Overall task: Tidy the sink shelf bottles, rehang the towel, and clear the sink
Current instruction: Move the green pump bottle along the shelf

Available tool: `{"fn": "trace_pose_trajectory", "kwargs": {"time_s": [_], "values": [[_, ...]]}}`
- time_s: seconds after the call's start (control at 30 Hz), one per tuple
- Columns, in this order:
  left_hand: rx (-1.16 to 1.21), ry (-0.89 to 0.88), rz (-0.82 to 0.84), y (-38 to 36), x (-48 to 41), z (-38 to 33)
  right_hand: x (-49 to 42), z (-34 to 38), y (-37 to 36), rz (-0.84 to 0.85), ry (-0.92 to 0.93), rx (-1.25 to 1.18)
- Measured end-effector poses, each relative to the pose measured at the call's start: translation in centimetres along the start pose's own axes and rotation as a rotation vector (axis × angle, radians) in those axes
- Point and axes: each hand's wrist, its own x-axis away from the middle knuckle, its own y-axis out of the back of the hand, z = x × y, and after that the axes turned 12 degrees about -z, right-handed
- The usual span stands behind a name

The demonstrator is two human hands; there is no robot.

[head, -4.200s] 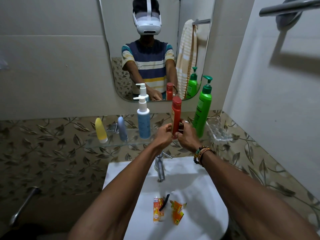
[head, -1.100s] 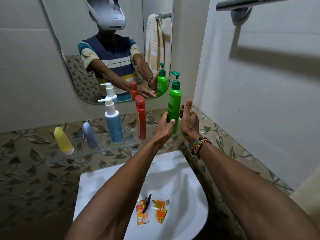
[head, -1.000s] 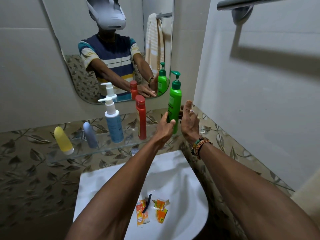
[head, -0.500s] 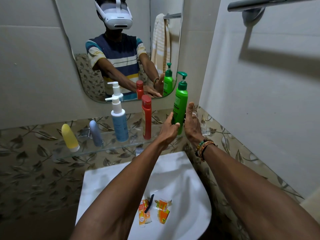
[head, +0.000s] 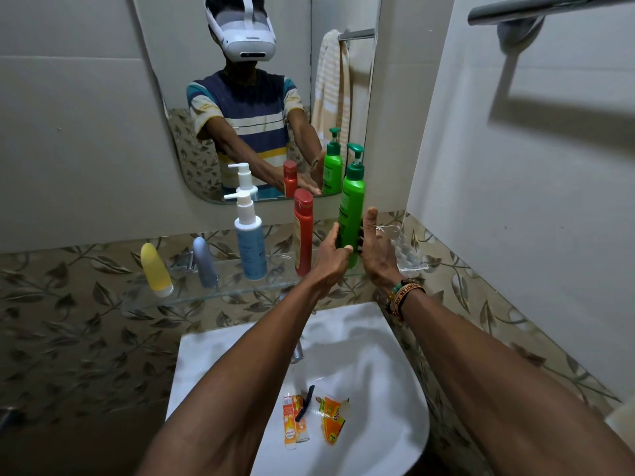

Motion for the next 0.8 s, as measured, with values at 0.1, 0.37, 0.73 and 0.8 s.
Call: {"fn": "trace_pose_trajectory", "kwargs": {"time_s": [0.1, 0.37, 0.73, 0.8], "values": [[-0.006, 0.012, -0.007, 0.1, 0.1, 0.1, 0.0, 0.0, -0.1, -0.01, -0.025, 0.009], [0.004, -0.001, -0.003, 0.0, 0.3, 0.1, 0.1, -0.1, -0.1, -0.003, -0.019, 0.012], [-0.084, -0.014, -0.008, 0.2, 0.6, 1.0, 0.2, -0.9, -0.6, -0.098, -0.009, 0.002], [-0.099, -0.016, -0.009, 0.2, 0.6, 1.1, 0.2, -1.3, -0.7, -0.142, 0.009, 0.01]]}}
